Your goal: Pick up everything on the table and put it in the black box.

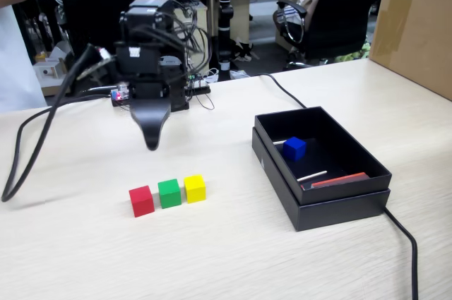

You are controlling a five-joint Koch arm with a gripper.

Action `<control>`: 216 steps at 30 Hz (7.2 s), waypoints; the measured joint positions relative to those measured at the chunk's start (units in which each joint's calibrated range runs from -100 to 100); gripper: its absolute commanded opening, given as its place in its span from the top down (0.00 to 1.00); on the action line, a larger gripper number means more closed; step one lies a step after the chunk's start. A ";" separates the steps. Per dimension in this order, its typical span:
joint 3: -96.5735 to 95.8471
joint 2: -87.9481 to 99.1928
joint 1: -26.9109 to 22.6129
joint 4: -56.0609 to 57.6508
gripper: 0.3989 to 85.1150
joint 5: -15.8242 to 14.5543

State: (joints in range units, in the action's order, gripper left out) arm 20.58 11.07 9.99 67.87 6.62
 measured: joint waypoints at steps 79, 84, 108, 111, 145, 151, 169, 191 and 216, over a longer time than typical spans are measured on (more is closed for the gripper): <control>16.07 -24.85 -27.45 2.25 0.47 -17.09; 8.67 -4.79 -24.96 3.48 0.47 -17.05; 6.85 -13.98 -1.86 3.33 0.44 -2.39; 10.41 -19.68 -1.71 3.25 0.44 -2.30; 6.66 -0.39 -7.81 3.25 0.92 -4.44; 6.66 3.62 -17.73 3.25 0.92 -9.87; 19.08 -27.70 -23.83 3.72 0.70 -16.02; 11.14 5.83 -15.04 7.43 0.45 -13.77; 20.54 -36.89 -6.11 7.36 0.63 -7.91</control>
State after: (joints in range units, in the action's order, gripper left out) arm 41.12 -25.83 3.88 75.22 -1.29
